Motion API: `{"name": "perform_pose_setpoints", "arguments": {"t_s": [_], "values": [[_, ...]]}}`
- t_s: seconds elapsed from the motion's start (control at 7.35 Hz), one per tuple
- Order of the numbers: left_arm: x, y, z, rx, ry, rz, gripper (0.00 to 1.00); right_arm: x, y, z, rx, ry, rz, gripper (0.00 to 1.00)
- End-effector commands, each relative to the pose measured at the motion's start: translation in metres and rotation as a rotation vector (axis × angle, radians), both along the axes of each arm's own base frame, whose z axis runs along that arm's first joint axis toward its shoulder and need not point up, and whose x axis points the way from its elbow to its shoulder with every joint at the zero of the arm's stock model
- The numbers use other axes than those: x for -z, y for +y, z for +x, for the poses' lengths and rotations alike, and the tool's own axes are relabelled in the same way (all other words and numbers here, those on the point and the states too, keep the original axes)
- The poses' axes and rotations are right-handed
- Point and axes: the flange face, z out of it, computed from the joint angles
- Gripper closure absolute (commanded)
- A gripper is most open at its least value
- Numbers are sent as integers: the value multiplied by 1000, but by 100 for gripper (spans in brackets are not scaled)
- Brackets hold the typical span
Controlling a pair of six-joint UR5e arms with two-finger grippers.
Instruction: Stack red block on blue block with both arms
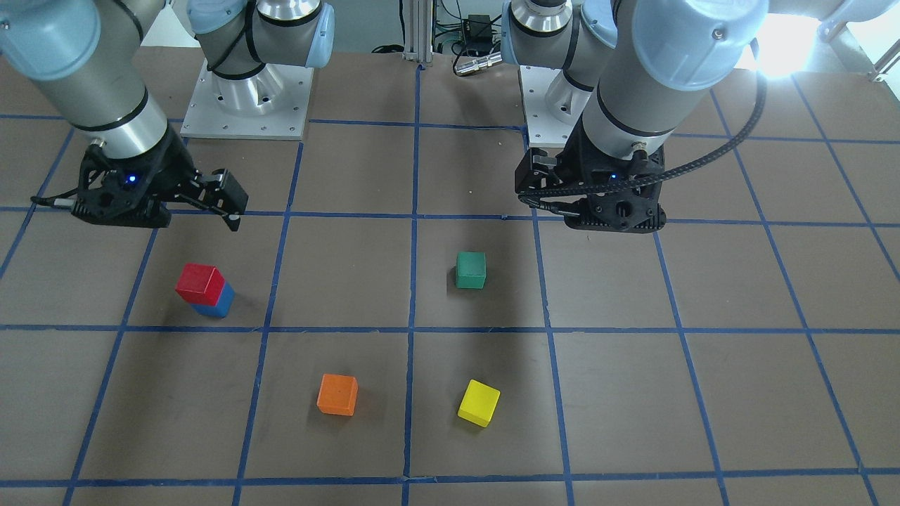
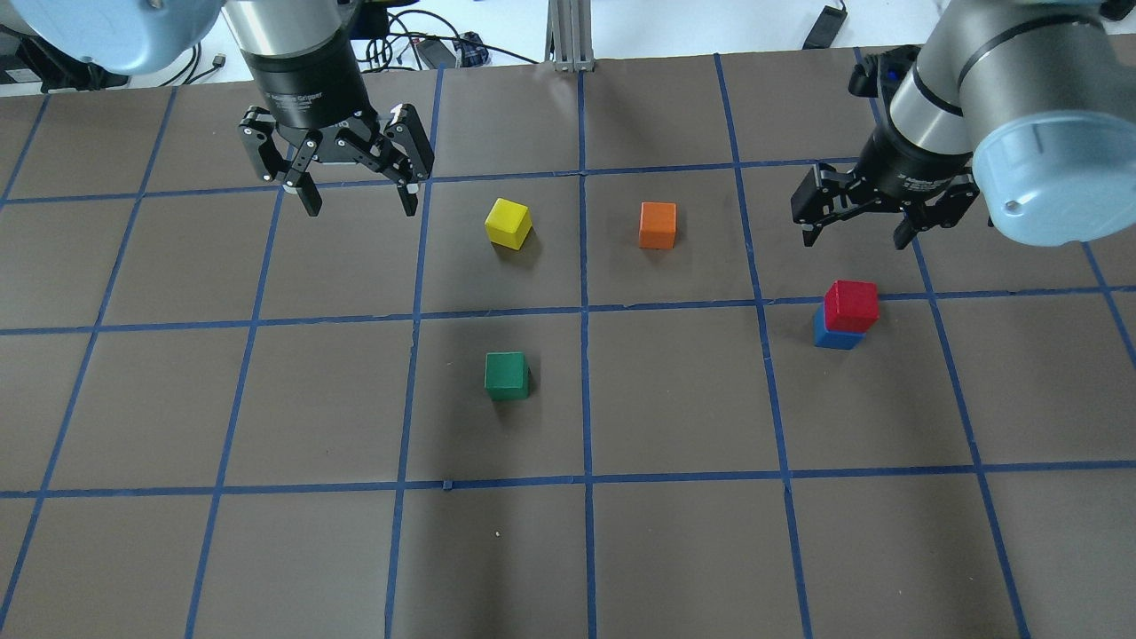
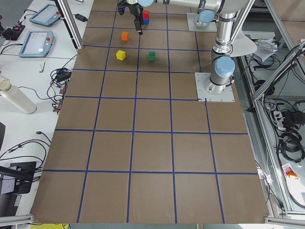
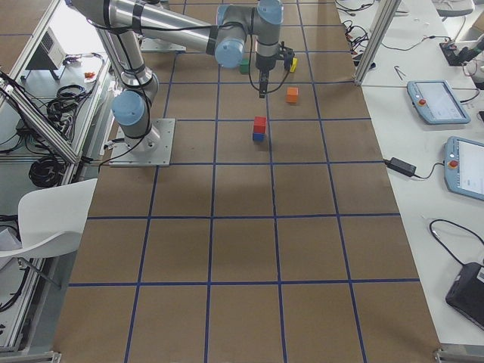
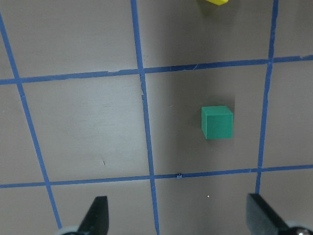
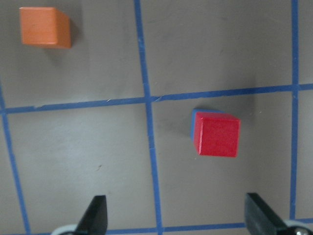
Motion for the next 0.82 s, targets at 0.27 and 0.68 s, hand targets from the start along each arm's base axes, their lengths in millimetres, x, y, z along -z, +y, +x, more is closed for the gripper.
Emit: {"name": "perform_pose_setpoints", "arguments": {"t_s": [0.27,0.68], "values": [[3,16,-23,-6,-16,-6,0,-55,2,19,41,26,-29,0],[9,31,-21,-5,6,-173,0,-60,-4,22,51,10,-44,0]]}}
